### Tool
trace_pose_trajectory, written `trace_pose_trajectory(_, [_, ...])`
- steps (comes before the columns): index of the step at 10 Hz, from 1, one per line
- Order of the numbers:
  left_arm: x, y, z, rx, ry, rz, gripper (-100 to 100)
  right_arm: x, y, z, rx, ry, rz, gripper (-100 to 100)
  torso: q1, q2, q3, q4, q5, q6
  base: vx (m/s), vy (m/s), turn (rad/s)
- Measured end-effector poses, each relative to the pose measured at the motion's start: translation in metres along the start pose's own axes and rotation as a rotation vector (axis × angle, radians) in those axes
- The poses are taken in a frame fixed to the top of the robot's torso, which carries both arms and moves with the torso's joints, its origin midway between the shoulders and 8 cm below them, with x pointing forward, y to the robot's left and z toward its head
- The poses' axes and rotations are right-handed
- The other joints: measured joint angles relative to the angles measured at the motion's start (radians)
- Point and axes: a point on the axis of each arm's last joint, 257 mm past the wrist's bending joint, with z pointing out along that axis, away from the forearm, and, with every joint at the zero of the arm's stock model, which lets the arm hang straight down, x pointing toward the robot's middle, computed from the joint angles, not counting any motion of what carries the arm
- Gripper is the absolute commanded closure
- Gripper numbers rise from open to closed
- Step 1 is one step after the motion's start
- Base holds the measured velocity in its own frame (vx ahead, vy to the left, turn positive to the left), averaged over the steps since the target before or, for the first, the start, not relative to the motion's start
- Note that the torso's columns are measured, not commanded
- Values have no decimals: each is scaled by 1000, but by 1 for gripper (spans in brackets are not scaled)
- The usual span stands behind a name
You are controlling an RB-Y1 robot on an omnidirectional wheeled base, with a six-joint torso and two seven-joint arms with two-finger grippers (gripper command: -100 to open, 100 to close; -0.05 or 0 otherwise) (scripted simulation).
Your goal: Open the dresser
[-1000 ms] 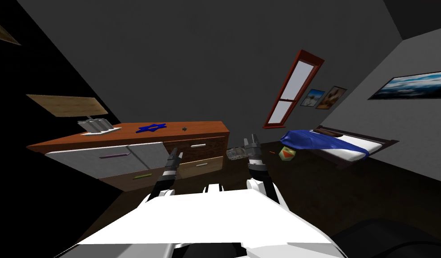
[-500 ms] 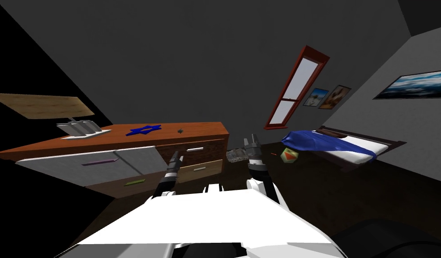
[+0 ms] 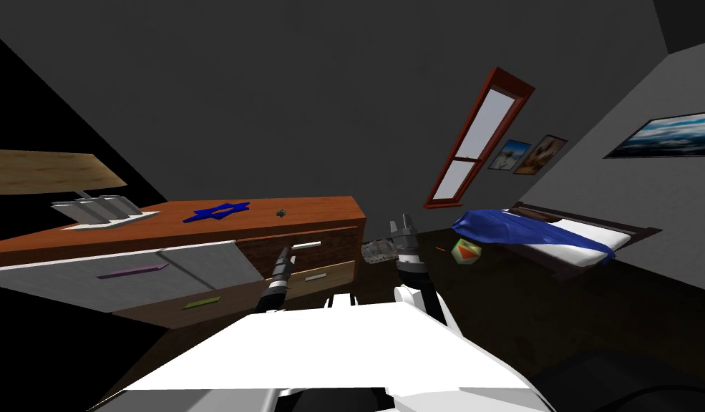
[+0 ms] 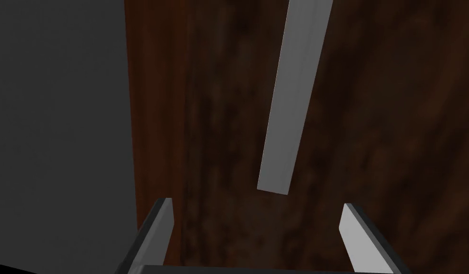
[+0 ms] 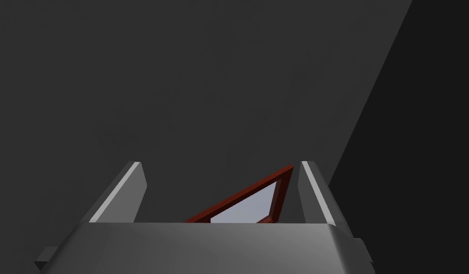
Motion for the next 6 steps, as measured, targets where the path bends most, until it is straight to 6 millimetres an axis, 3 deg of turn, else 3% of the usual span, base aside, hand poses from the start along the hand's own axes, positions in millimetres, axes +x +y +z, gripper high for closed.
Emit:
trace_pose_trajectory(3, [14, 23, -5, -42, -41, -71, -100, 0, 0, 0, 0, 0, 0, 0, 0, 5, 3, 1, 0, 0, 51, -26, 1])
trace_pose_trajectory(6, [20, 22, -3, -44, -50, -90, -100, 0, 0, 0, 0, 0, 0, 0, 0, 0, 0, 0, 0, 0, 28, -1, 0])
